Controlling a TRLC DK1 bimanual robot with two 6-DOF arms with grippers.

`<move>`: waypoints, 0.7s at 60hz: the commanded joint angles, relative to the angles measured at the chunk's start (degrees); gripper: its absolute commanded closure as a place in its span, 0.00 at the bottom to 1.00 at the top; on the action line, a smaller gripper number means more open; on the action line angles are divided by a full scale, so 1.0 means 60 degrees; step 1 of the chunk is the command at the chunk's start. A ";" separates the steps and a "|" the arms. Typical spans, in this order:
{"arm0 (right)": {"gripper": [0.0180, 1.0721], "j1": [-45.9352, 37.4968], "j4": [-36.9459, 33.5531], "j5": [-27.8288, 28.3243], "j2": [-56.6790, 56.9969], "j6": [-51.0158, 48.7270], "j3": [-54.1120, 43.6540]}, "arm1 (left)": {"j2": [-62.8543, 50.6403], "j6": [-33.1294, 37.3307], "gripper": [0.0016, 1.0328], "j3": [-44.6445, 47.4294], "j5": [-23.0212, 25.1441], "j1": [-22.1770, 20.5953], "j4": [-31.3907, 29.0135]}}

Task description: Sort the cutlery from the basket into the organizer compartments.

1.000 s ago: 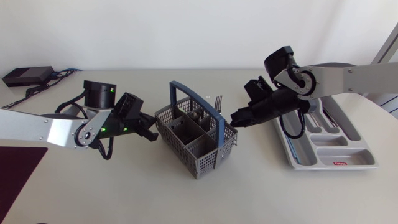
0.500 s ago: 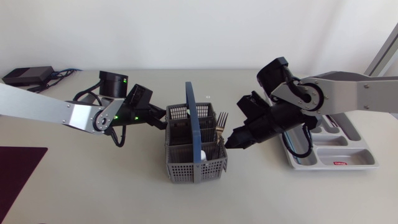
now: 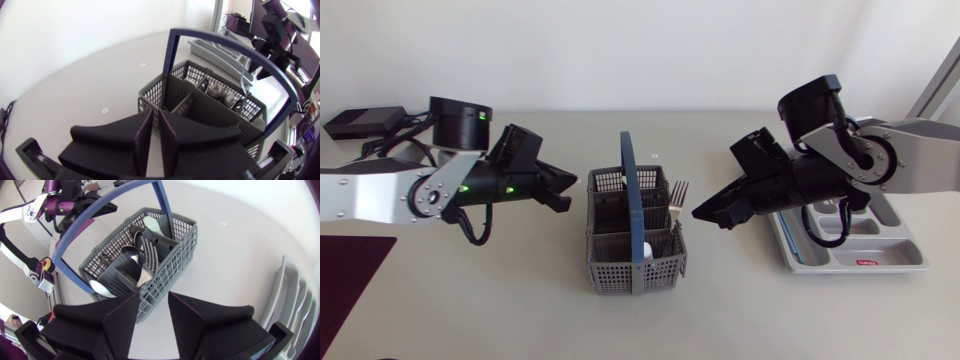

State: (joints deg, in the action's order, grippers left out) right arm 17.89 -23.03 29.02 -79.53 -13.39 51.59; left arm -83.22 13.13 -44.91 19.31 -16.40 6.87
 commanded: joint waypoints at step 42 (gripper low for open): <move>0.42 0.0212 0.1289 0.0980 -0.1277 -0.0420 0.0088 | 0.2620 -0.0181 0.88 0.0966 0.0253 -0.1250 -0.2025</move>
State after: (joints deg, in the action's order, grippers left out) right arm 18.46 -16.03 33.82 -86.13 -15.31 50.87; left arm -68.49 13.04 -40.84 20.58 -23.55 -4.71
